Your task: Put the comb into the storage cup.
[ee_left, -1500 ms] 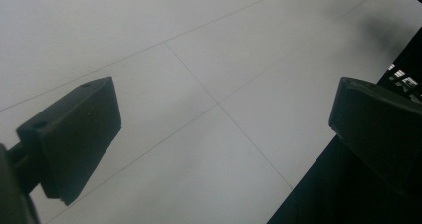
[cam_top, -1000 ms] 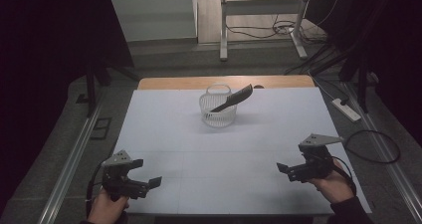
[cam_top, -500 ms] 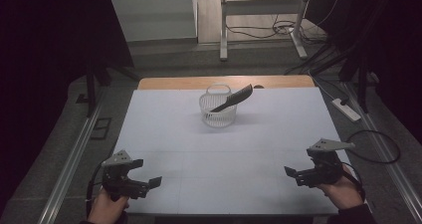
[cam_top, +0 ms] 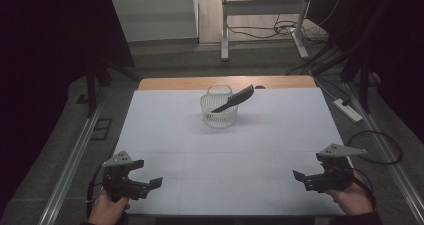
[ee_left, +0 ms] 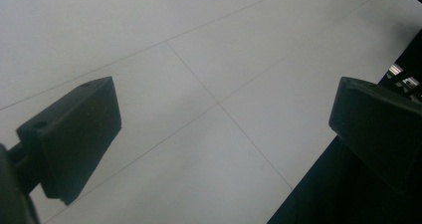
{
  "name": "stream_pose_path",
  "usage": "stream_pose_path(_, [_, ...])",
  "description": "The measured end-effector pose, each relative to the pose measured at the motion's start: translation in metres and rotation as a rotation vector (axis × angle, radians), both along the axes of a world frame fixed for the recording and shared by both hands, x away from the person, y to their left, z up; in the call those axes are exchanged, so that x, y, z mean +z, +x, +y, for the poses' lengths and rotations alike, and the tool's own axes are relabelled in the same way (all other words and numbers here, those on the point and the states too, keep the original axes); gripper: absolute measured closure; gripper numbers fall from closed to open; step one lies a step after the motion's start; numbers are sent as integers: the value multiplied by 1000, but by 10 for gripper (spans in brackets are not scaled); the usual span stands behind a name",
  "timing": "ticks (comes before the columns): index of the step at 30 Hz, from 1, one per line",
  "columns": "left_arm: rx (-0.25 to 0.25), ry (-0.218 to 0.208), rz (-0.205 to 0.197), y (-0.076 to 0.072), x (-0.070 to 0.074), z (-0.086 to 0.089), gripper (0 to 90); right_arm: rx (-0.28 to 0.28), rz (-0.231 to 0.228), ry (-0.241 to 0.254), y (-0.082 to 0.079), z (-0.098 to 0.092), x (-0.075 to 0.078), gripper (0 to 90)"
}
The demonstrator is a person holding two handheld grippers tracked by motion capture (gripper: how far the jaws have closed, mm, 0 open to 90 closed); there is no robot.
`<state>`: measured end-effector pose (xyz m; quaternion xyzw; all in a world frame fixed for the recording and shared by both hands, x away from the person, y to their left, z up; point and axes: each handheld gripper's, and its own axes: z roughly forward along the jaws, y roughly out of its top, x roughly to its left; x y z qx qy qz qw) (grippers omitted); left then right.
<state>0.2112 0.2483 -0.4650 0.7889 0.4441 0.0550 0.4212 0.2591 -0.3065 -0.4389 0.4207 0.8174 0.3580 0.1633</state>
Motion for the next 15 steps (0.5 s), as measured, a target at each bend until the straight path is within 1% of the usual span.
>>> stream_pose_path(9, [0,-1,1,0,0,0,5,-27,4,0,-7,-8,-1,0])
stream_pose_path(15, [2,-2,1,0,0,0,5,-42,7,-13,-10,-13,-2,0])
